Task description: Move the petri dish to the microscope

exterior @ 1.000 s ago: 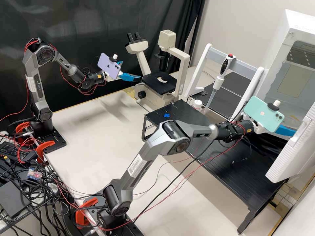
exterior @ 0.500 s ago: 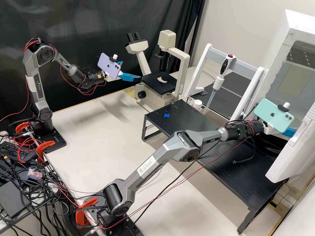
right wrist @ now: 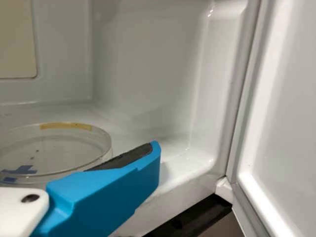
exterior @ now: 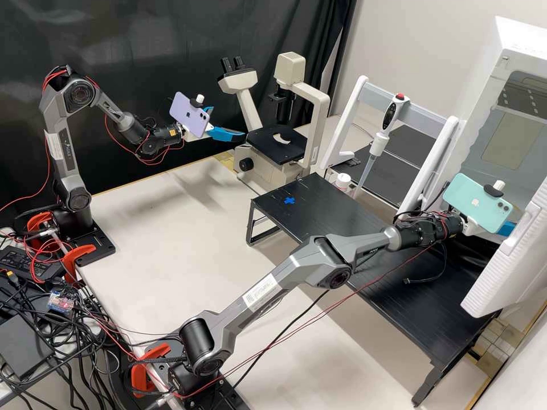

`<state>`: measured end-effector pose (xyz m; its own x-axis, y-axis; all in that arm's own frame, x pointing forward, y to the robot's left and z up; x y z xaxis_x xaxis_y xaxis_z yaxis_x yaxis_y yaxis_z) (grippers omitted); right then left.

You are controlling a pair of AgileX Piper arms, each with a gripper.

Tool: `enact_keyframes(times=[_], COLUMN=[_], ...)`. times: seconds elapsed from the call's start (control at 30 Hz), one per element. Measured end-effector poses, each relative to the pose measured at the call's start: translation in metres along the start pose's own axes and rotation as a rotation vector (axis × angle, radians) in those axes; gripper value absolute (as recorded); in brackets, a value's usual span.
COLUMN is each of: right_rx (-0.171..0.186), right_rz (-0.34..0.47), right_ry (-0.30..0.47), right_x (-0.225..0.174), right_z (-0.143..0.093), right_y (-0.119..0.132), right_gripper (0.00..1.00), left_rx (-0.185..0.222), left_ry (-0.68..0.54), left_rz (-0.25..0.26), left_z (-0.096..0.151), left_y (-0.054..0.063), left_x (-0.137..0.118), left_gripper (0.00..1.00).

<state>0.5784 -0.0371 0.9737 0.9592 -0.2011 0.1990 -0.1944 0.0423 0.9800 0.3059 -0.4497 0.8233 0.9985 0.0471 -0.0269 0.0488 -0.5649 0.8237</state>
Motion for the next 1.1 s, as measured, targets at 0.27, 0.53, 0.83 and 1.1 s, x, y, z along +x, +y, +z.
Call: enact_keyframes(times=[0.27,0.53,0.83,1.1], right_rx=[0.023,0.026,0.045,0.057], right_rz=[-0.014,-0.035,-0.039,-0.052], right_ry=[0.006,-0.003,-0.025,-0.057], right_x=[0.004,0.004,0.003,-0.005], right_z=[0.004,0.008,0.017,0.02], right_y=[-0.003,-0.002,-0.001,0.006], right_gripper=[0.0,0.0,0.0,0.0], left_rx=[0.0,0.0,0.0,0.0], left_ry=[0.0,0.0,0.0,0.0], left_rz=[0.0,0.0,0.0,0.0], left_z=[0.0,0.0,0.0,0.0], left_y=[0.0,0.0,0.0,0.0], left_x=[0.0,0.0,0.0,0.0], left_gripper=[1.0,1.0,1.0,1.0])
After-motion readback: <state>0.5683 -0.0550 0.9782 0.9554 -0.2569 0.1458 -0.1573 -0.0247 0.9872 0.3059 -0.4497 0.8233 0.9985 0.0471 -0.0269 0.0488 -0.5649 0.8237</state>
